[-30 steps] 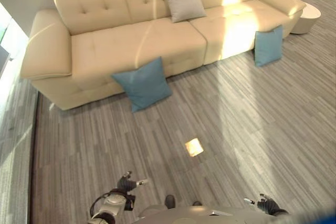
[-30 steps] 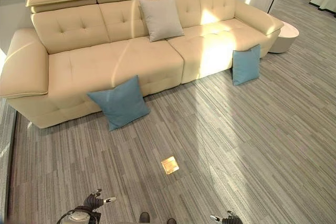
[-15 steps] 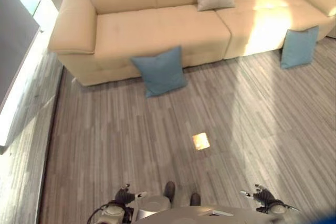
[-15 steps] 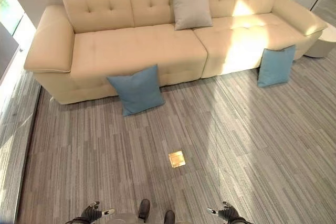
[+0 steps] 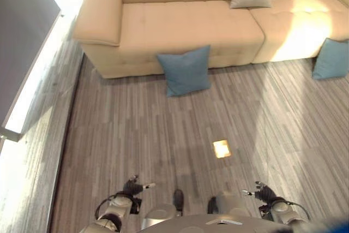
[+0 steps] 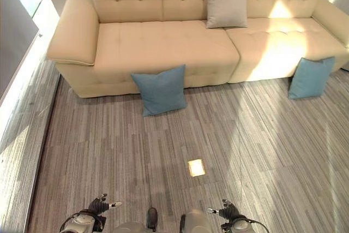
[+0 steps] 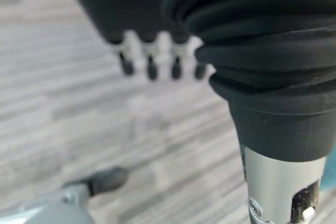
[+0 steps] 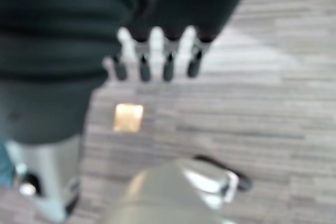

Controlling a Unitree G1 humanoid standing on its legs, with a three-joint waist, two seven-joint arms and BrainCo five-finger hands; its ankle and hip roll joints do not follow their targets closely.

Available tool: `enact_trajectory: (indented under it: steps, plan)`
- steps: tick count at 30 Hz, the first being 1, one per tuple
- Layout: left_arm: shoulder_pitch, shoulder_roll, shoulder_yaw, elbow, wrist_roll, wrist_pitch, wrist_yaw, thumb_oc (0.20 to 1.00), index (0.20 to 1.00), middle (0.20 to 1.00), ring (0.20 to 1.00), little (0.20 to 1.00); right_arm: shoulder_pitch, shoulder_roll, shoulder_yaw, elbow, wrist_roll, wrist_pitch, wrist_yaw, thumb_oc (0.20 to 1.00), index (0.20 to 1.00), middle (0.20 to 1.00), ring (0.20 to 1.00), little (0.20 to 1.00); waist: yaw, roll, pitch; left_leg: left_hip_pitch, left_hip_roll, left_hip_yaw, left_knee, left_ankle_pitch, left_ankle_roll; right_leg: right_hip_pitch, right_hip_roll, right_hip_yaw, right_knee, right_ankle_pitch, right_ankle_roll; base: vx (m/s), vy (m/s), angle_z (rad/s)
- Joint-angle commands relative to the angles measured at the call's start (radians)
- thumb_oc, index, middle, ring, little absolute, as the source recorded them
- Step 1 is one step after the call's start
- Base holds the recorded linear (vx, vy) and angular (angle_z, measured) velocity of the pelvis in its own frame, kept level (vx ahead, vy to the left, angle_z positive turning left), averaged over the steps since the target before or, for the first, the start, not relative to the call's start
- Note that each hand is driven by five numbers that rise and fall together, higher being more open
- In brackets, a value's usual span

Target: Pick up all the scattered cushions and arrange them neatly on the sofa.

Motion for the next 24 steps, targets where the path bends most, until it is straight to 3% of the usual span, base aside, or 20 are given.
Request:
enact_trajectory:
  steps: [1, 7, 11, 15, 19, 24]
  plan:
    - [-0.005, -0.021, 0.000, 0.029, 0.018, -0.018, -0.003, 1.000, 1.000, 1.000, 1.000, 1.000, -0.005, -0.028, 0.008, 0.024, -0.007, -0.010, -0.002, 1.000, 1.000, 1.000, 1.000, 1.000, 0.008, -0.007, -0.022, 0.021, -0.006, -0.069, 0.006, -0.024, -0.072, 0.125, 0.039, 0.023, -0.434, 0.171, 0.030, 0.23, -0.104, 0.24]
    - [-0.004, -0.032, -0.009, 0.036, 0.029, -0.017, -0.006, 1.000, 1.000, 1.000, 1.000, 1.000, 0.023, -0.041, -0.006, 0.036, 0.002, -0.008, 0.005, 1.000, 1.000, 1.000, 1.000, 1.000, -0.010, -0.014, -0.043, 0.032, 0.018, -0.090, 0.070, -0.058, -0.118, 0.195, 0.051, 0.035, -0.478, 0.167, -0.002, 0.20, -0.154, 0.45]
    - [-0.031, -0.041, -0.031, 0.022, 0.018, -0.020, -0.007, 1.000, 1.000, 1.000, 1.000, 1.000, 0.029, -0.050, -0.021, 0.037, 0.031, -0.011, 0.001, 1.000, 1.000, 1.000, 1.000, 1.000, -0.019, -0.039, -0.028, -0.056, 0.035, -0.036, 0.269, -0.013, -0.179, 0.253, 0.030, -0.009, -0.505, 0.163, -0.025, 0.12, -0.176, 0.42]
    - [-0.024, -0.045, -0.046, 0.020, 0.017, -0.017, -0.009, 1.000, 1.000, 1.000, 1.000, 1.000, 0.034, -0.048, -0.015, 0.048, 0.032, -0.004, 0.005, 1.000, 1.000, 1.000, 1.000, 1.000, -0.007, -0.053, -0.034, -0.123, 0.035, 0.014, 0.204, -0.011, -0.157, 0.311, 0.019, -0.025, -0.534, 0.142, -0.030, 0.20, -0.110, 0.28]
    - [-0.010, -0.051, -0.042, 0.028, 0.024, -0.016, -0.006, 1.000, 1.000, 1.000, 1.000, 1.000, 0.033, -0.044, 0.000, 0.050, 0.015, -0.007, 0.002, 1.000, 1.000, 1.000, 1.000, 1.000, 0.026, -0.039, -0.033, -0.209, 0.036, 0.025, 0.095, 0.103, -0.156, 0.388, 0.043, 0.004, -0.569, 0.104, -0.033, 0.28, 0.018, 0.14]
    - [0.015, -0.047, -0.029, 0.043, 0.027, -0.011, -0.012, 1.000, 1.000, 1.000, 1.000, 1.000, 0.029, -0.026, 0.006, 0.049, 0.004, -0.003, 0.007, 1.000, 1.000, 1.000, 1.000, 1.000, 0.034, -0.039, -0.068, -0.162, 0.019, 0.006, 0.074, 0.069, -0.121, 0.395, 0.014, 0.034, -0.529, 0.081, -0.007, 0.24, 0.115, -0.48]
